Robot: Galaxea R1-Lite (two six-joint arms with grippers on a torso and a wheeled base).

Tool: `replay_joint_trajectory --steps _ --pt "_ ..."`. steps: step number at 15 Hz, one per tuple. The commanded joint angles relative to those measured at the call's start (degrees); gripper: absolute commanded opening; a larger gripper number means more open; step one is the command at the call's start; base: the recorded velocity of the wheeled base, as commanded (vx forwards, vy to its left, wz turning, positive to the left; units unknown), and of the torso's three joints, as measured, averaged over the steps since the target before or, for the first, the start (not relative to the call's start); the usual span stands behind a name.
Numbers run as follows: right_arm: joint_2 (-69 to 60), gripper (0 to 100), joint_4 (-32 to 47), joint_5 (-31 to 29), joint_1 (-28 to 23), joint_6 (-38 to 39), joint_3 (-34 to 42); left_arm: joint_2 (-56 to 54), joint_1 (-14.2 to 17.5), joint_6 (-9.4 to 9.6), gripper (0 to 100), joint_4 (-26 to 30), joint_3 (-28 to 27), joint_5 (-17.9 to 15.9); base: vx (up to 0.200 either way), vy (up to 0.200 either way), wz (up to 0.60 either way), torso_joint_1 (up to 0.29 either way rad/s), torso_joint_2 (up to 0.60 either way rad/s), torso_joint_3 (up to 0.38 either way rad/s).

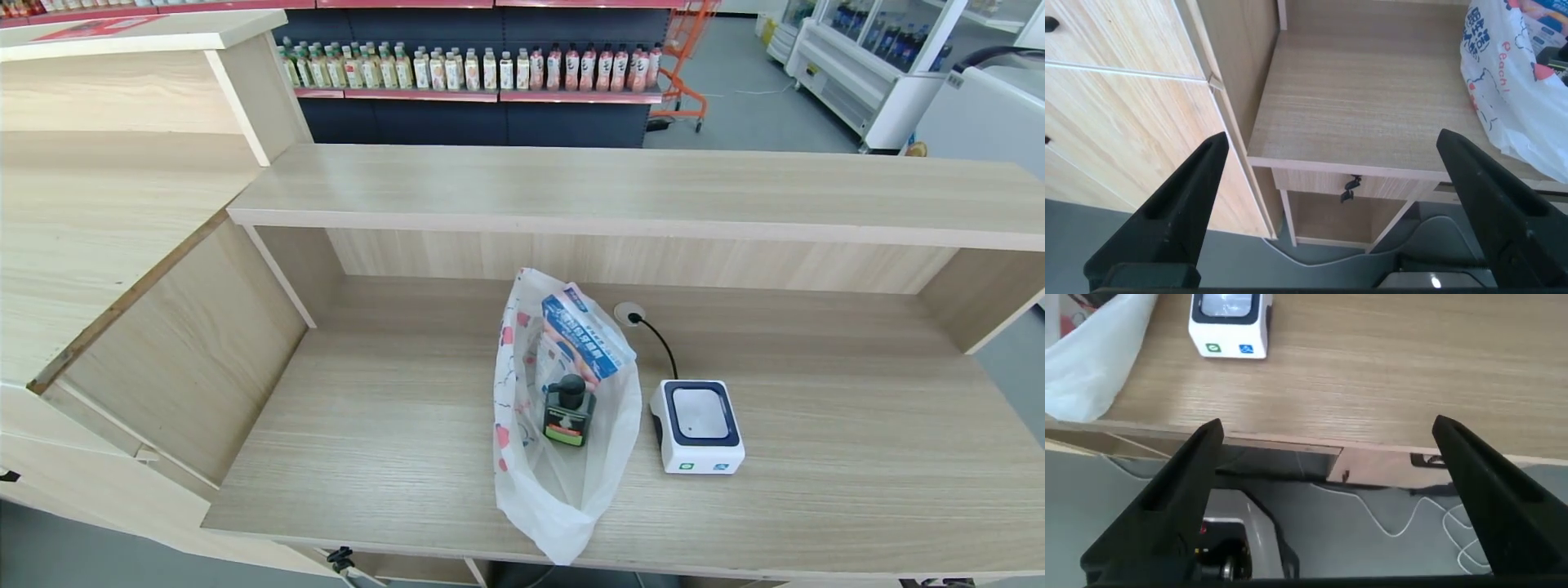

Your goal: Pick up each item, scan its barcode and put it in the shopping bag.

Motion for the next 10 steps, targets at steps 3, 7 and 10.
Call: replay_joint_trajectory --steps 3,7,10 --pt "-19.5 100 4.3 1.5 -3.3 -1.0 2.2 0.0 0.0 0.0 100 0.0 0.0 0.0 0.0 0.0 0.0 0.0 0.0 0.0" --pt "-19.5 100 4.3 1.5 -3.3 -0.6 2.2 0.0 0.0 0.0 100 0.0 0.0 0.0 0.0 0.0 0.0 0.0 0.0 0.0" --pt "-19.5 100 4.3 1.5 -3.3 -0.7 2.2 0.0 0.0 0.0 100 0.0 0.0 0.0 0.0 0.0 0.0 0.0 0.0 0.0"
